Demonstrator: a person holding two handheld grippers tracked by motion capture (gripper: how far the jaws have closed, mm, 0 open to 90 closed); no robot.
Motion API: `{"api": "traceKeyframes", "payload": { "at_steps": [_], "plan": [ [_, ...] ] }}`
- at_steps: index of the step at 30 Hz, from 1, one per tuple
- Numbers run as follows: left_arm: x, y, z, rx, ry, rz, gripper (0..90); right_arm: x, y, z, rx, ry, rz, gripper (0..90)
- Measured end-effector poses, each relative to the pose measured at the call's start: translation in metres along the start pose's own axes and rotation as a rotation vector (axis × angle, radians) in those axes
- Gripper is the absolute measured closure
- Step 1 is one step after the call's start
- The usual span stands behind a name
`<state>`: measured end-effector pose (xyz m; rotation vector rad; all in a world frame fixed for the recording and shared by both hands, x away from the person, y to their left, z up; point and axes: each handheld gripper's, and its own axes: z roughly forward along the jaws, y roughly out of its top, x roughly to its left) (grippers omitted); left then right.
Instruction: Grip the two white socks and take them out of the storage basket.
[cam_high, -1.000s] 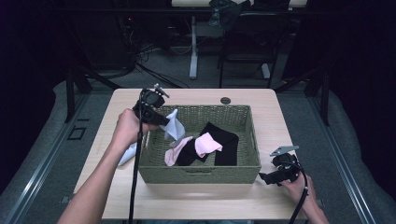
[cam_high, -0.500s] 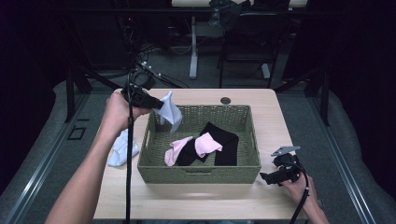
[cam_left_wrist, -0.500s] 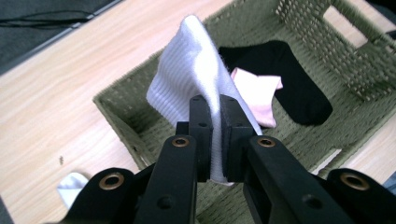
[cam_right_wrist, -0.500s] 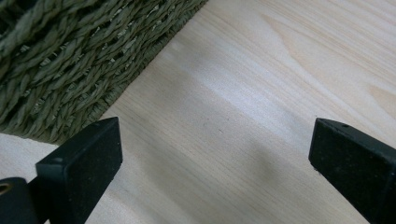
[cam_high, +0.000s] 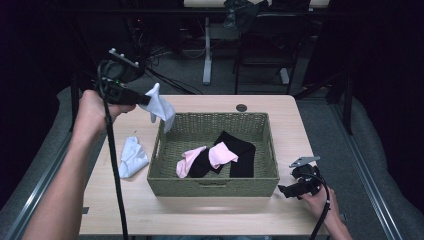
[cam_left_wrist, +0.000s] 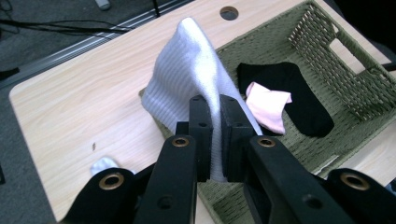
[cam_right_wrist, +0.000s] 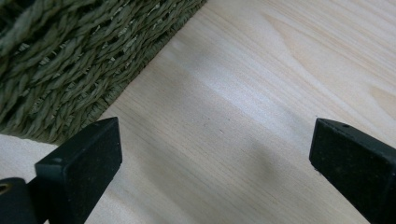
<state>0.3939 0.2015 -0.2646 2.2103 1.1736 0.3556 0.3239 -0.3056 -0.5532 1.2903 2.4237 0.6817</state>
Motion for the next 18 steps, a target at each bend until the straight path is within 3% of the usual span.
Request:
{"api": "traceKeyframes", "payload": {
  "at_steps": [11, 15, 18],
  "plan": [
    [0.026, -0.026, -0.027, -0.021, 0.048, -0.048, 85.3, -0.004, -0.001, -0.002, 0.017, -0.020, 0.003, 2.0],
    [0.040, -0.040, -0.035, -0.059, 0.056, -0.088, 85.3, -0.005, -0.001, -0.002, 0.001, -0.014, 0.020, 2.0],
    [0.049, -0.051, -0.037, -0.051, 0.073, -0.116, 85.3, -0.005, -0.001, -0.001, 0.002, -0.013, 0.019, 2.0]
  ]
}}
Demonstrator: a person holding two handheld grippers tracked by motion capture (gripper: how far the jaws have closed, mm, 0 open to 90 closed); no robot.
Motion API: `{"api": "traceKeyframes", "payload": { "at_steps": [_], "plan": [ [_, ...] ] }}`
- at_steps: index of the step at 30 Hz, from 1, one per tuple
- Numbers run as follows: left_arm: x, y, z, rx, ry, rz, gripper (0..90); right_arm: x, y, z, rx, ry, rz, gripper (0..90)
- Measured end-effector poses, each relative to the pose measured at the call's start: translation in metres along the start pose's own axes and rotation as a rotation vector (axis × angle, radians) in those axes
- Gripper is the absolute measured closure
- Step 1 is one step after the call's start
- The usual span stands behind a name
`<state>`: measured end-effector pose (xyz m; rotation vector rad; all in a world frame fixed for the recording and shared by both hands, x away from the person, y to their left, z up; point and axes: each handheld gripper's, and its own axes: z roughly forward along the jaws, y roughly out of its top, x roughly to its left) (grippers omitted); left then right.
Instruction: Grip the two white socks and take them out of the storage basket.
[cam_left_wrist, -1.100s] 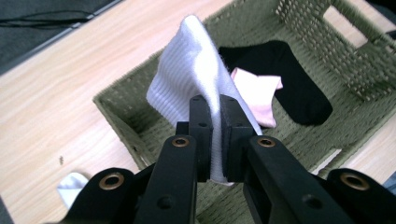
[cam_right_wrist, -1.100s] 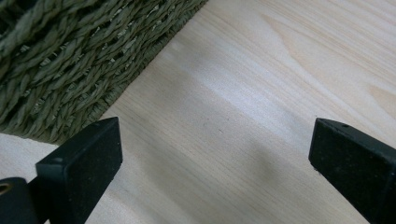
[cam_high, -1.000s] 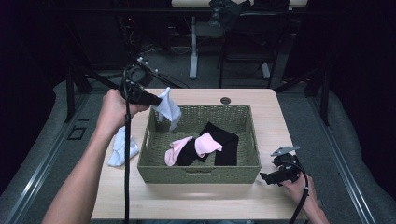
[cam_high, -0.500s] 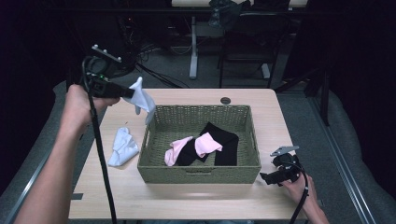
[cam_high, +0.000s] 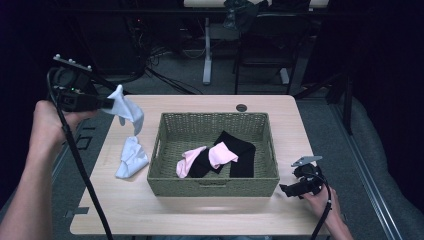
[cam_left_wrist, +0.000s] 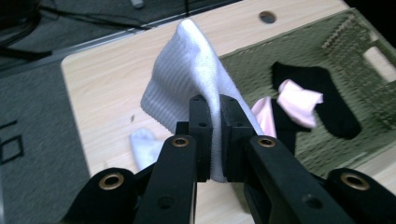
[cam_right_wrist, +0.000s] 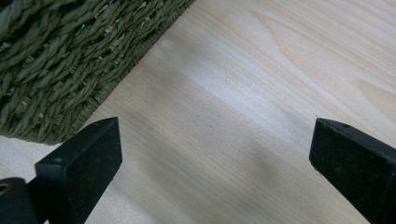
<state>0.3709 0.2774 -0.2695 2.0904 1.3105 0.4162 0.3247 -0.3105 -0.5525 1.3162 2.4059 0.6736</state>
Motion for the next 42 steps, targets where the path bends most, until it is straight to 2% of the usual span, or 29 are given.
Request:
{"api": "traceKeyframes", "payload": {
  "at_steps": [2, 4, 7, 8, 10, 12, 17, 20, 22, 27, 34, 42],
  "plan": [
    [0.005, -0.006, 0.001, 0.010, 0.013, -0.013, 85.3, 0.001, 0.000, 0.000, 0.004, 0.013, 0.002, 2.0],
    [0.011, -0.012, 0.003, 0.020, 0.023, -0.025, 85.3, 0.001, 0.000, 0.001, 0.002, 0.003, -0.001, 2.0],
    [0.018, -0.020, 0.010, 0.043, 0.059, -0.034, 85.3, 0.001, 0.001, 0.002, 0.005, 0.004, -0.005, 2.1],
    [0.019, -0.023, 0.013, 0.052, 0.089, -0.032, 85.3, 0.001, 0.001, 0.002, 0.007, 0.007, -0.007, 2.1],
    [0.025, -0.031, 0.023, 0.060, 0.094, -0.045, 85.3, 0.001, 0.001, 0.002, 0.011, 0.003, -0.008, 2.1],
    [0.029, -0.040, 0.035, 0.087, 0.119, -0.051, 85.3, 0.001, 0.001, 0.002, 0.011, 0.007, -0.006, 2.1],
    [0.040, -0.057, 0.065, 0.123, 0.105, -0.089, 85.3, 0.001, 0.001, 0.002, 0.015, 0.001, -0.007, 2.1],
    [0.044, -0.068, 0.089, 0.167, 0.092, -0.094, 85.2, 0.000, 0.001, 0.003, 0.020, 0.010, -0.003, 2.3],
    [0.045, -0.075, 0.105, 0.192, 0.078, -0.103, 85.3, 0.000, 0.000, 0.004, 0.023, 0.012, -0.001, 2.3],
    [0.042, -0.088, 0.133, 0.218, 0.055, -0.104, 85.2, 0.000, 0.000, 0.003, 0.013, 0.010, 0.001, 2.3],
    [0.033, -0.108, 0.169, 0.283, 0.097, -0.069, 85.0, 0.000, 0.000, 0.001, 0.014, 0.013, 0.002, 2.4],
    [0.041, -0.130, 0.197, 0.288, 0.083, -0.139, 83.5, 0.000, -0.001, 0.003, 0.016, 0.009, -0.002, 2.4]
  ]
}}
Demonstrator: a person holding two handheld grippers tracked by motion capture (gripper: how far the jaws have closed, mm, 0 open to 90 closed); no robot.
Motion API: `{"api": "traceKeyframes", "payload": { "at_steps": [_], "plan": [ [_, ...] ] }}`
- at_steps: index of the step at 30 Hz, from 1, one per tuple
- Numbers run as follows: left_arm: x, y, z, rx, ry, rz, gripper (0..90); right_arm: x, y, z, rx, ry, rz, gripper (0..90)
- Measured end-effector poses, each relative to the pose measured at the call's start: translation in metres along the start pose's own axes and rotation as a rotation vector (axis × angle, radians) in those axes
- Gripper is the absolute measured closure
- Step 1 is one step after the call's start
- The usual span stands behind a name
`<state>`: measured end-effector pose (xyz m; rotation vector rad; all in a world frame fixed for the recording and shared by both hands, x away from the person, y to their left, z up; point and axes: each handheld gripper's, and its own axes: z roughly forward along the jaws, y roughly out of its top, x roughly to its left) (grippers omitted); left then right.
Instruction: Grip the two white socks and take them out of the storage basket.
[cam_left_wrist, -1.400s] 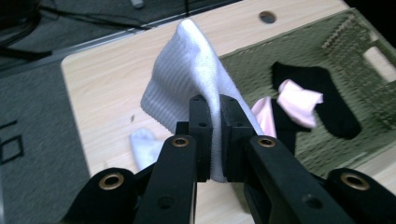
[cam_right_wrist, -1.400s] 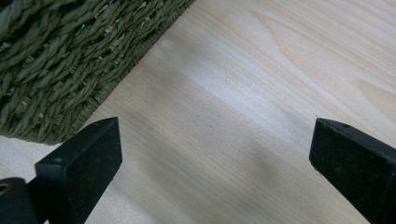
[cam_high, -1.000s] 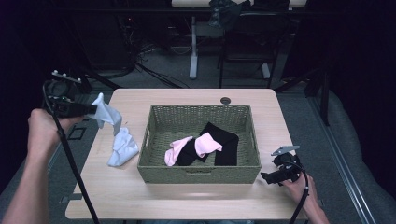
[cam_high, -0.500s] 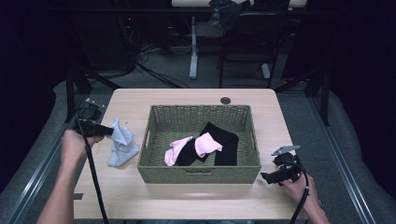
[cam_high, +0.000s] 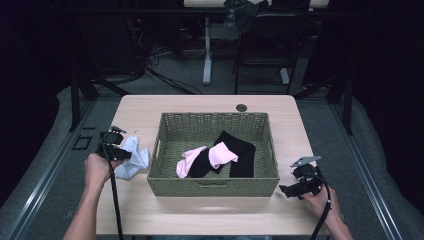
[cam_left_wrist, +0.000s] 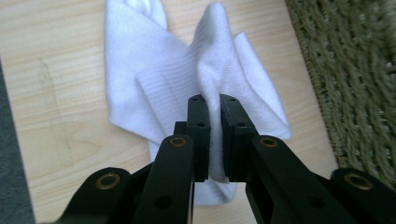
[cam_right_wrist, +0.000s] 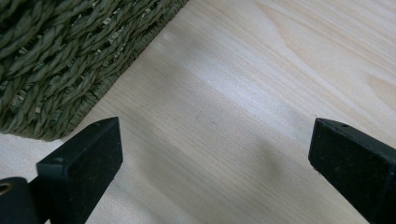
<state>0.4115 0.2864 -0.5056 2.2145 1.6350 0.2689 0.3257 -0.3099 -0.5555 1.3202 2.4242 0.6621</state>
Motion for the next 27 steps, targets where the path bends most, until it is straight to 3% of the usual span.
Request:
{"api": "traceKeyframes", "payload": {
  "at_steps": [7, 9, 12, 16, 27],
  "plan": [
    [0.007, -0.008, 0.007, -0.001, -0.014, -0.027, 74.0, 0.000, 0.000, 0.000, -0.001, 0.000, 0.000, 2.4],
    [0.009, -0.011, 0.006, -0.008, -0.009, -0.041, 63.5, 0.000, 0.000, 0.000, -0.001, -0.004, -0.001, 2.4],
    [0.012, -0.016, -0.002, -0.051, 0.015, -0.075, 35.3, 0.000, 0.000, 0.000, -0.001, -0.002, -0.001, 2.4],
    [0.013, -0.026, -0.018, -0.120, 0.028, -0.096, 20.0, 0.000, 0.000, 0.000, 0.002, -0.002, -0.003, 2.4],
    [-0.005, -0.062, -0.056, -0.249, 0.041, -0.081, 8.2, 0.000, 0.001, 0.000, 0.009, -0.003, -0.008, 2.4]
  ]
}}
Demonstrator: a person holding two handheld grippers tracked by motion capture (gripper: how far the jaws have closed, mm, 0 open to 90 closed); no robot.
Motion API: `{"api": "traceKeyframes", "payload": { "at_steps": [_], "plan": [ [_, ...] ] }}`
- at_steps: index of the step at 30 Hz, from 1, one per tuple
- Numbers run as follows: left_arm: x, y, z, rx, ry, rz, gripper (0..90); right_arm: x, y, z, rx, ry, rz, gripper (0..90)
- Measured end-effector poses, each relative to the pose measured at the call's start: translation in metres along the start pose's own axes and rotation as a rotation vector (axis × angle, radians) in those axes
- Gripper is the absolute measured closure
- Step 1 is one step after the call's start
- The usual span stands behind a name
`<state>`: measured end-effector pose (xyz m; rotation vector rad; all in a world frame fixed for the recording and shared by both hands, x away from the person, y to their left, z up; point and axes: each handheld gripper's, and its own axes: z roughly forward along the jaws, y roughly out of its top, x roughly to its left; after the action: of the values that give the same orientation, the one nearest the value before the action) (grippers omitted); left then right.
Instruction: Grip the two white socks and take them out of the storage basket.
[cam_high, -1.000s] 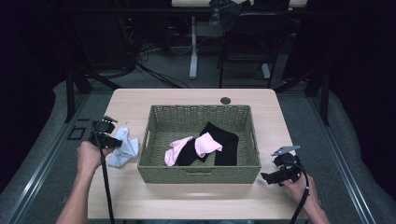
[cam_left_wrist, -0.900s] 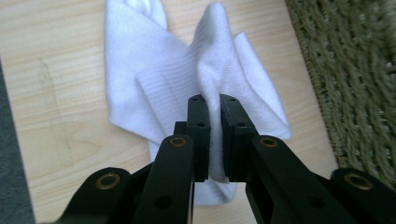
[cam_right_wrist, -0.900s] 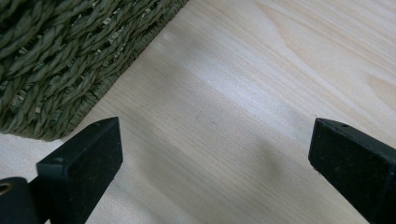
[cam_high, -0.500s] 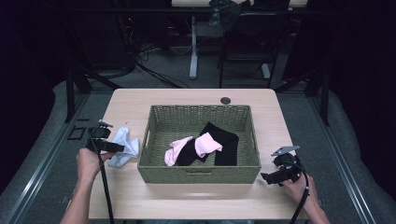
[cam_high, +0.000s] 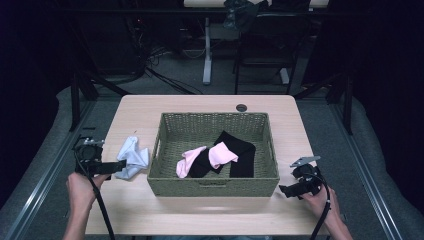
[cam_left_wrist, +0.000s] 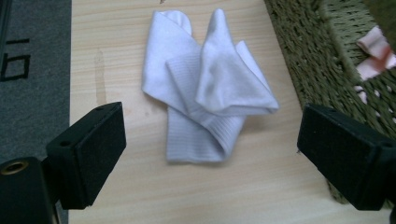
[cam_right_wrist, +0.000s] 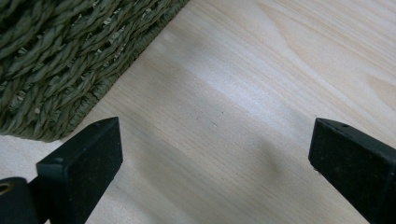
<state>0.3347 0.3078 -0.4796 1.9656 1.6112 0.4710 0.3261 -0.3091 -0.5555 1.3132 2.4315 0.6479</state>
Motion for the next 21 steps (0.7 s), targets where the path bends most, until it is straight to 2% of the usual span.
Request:
{"api": "traceKeyframes", "payload": {
  "at_steps": [6, 12, 14, 17, 21],
  "plan": [
    [-0.012, -0.022, -0.014, -0.036, 0.006, 0.028, 4.8, 0.001, 0.000, 0.000, -0.004, -0.001, 0.005, 2.3],
    [-0.024, -0.049, -0.016, -0.032, 0.000, 0.041, 2.8, 0.001, 0.000, 0.000, -0.002, -0.003, 0.004, 2.4],
    [-0.028, -0.058, -0.017, -0.035, 0.024, 0.046, 0.2, 0.001, 0.000, 0.000, -0.003, 0.000, 0.005, 2.4],
    [-0.033, -0.071, -0.017, -0.033, 0.029, 0.056, 0.1, 0.001, 0.000, -0.001, -0.002, -0.004, 0.000, 2.4],
    [-0.035, -0.088, -0.017, -0.040, 0.066, 0.049, 0.1, 0.001, -0.001, 0.000, -0.007, 0.001, 0.004, 2.3]
  ]
}}
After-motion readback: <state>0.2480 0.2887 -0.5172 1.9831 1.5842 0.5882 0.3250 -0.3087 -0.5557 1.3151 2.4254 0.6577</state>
